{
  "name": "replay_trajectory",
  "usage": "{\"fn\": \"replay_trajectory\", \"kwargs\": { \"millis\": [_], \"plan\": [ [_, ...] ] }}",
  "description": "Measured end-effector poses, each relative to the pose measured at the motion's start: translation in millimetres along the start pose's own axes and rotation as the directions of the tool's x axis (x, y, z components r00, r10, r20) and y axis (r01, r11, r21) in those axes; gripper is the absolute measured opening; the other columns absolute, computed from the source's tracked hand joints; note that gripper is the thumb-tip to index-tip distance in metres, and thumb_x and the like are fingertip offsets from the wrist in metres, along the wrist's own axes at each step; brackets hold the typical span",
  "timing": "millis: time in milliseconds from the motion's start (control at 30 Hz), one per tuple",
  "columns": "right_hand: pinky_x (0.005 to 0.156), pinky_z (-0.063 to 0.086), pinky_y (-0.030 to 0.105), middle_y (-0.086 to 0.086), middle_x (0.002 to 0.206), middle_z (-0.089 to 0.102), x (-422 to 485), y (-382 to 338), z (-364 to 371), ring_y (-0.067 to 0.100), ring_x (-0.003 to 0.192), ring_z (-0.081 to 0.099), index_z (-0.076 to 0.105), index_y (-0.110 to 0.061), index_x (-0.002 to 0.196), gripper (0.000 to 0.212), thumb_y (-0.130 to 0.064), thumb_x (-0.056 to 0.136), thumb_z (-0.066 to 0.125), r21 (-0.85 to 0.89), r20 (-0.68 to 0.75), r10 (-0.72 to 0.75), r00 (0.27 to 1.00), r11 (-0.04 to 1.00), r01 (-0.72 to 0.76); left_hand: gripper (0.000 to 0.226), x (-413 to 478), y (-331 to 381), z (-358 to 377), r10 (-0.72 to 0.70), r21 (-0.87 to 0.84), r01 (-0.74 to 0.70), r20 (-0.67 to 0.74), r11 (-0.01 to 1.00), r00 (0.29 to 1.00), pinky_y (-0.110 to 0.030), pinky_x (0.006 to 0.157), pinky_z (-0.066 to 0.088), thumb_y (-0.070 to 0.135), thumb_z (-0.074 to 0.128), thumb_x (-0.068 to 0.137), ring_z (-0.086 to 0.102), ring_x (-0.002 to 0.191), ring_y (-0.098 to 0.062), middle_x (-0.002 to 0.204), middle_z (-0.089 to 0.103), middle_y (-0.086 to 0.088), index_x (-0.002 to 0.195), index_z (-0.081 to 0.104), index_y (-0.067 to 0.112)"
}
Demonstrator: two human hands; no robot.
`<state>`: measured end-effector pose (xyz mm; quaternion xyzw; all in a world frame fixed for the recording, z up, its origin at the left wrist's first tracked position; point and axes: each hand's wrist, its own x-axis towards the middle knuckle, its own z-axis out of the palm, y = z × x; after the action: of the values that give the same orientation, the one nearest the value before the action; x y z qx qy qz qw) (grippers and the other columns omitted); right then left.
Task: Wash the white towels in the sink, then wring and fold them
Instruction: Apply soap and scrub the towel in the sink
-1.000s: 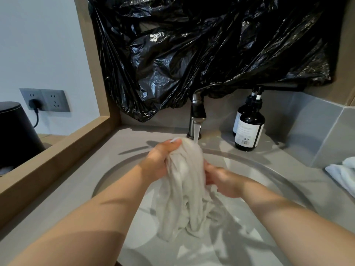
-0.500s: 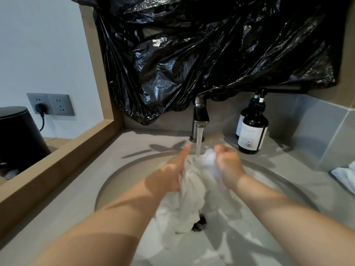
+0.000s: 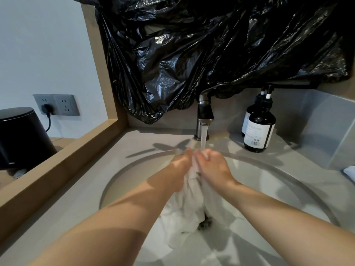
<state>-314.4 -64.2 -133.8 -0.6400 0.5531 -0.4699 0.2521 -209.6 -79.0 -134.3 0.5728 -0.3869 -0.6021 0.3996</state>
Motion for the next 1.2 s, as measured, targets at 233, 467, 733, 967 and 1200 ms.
{"fn": "replay_trajectory", "kwargs": {
  "millis": [233, 467, 733, 967, 1200],
  "plan": [
    [0.087, 0.046, 0.037, 0.008, 0.081, 0.056, 30, 10, -34, 0.027, 0.085, 0.056, 0.056, -0.011, 0.087, 0.043, -0.05, 0.098, 0.042, 0.183, 0.107, 0.493, 0.864, 0.844, -0.504, 0.045, -17, 8, -1, 0.191, 0.513, -0.205, 0.08, 0.833, 0.978, -0.041, 0.108, 0.04, 0.042, 0.034, 0.105, 0.054, 0.123, -0.034, 0.133, 0.057, -0.019, 0.125, 0.057, 0.009],
    [0.093, 0.051, 0.042, 0.013, 0.096, 0.068, 30, -5, -39, 0.032, 0.094, 0.066, 0.062, -0.009, 0.09, 0.041, -0.05, 0.092, 0.056, 0.42, 0.178, 0.387, 0.905, 0.802, -0.426, 0.039, -24, 5, -23, 0.297, 0.296, -0.518, 0.555, 0.803, 0.777, -0.041, 0.1, 0.05, 0.026, 0.067, 0.093, 0.062, 0.115, -0.03, 0.127, 0.063, -0.018, 0.126, 0.059, 0.008],
    [0.091, 0.045, 0.039, 0.013, 0.1, 0.066, 31, 35, -48, 0.028, 0.094, 0.059, 0.064, -0.007, 0.113, 0.074, -0.07, 0.09, 0.033, 0.449, 0.571, 0.378, 0.729, 0.6, -0.662, 0.035, -4, 6, -40, 0.283, -0.039, -0.282, 0.248, 0.959, 0.927, -0.037, 0.084, 0.059, 0.018, 0.081, 0.071, 0.072, 0.089, -0.025, 0.1, 0.074, -0.015, 0.101, 0.071, 0.002],
    [0.108, 0.041, 0.039, -0.002, 0.134, 0.059, 1, 56, -36, 0.018, 0.121, 0.056, 0.048, -0.023, 0.136, 0.069, -0.035, 0.076, 0.08, -0.294, 0.84, 0.373, 0.394, 0.923, -0.246, 0.016, -11, 18, -41, 0.242, -0.384, -0.179, 0.123, 0.906, 0.962, -0.035, 0.068, 0.054, 0.011, 0.06, 0.083, 0.065, 0.074, -0.031, 0.084, 0.066, -0.018, 0.094, 0.063, 0.0],
    [0.08, 0.054, 0.033, 0.018, 0.103, 0.069, 17, 60, -47, 0.028, 0.091, 0.068, 0.063, -0.002, 0.11, 0.023, -0.011, 0.089, 0.059, 0.188, 0.669, 0.357, 0.652, 0.767, -0.613, 0.023, -9, 24, -44, 0.141, -0.315, -0.136, -0.01, 0.939, 0.99, -0.033, 0.067, 0.049, 0.015, 0.048, 0.092, 0.06, 0.064, -0.029, 0.062, 0.065, -0.013, 0.078, 0.061, 0.003]
  ]
}}
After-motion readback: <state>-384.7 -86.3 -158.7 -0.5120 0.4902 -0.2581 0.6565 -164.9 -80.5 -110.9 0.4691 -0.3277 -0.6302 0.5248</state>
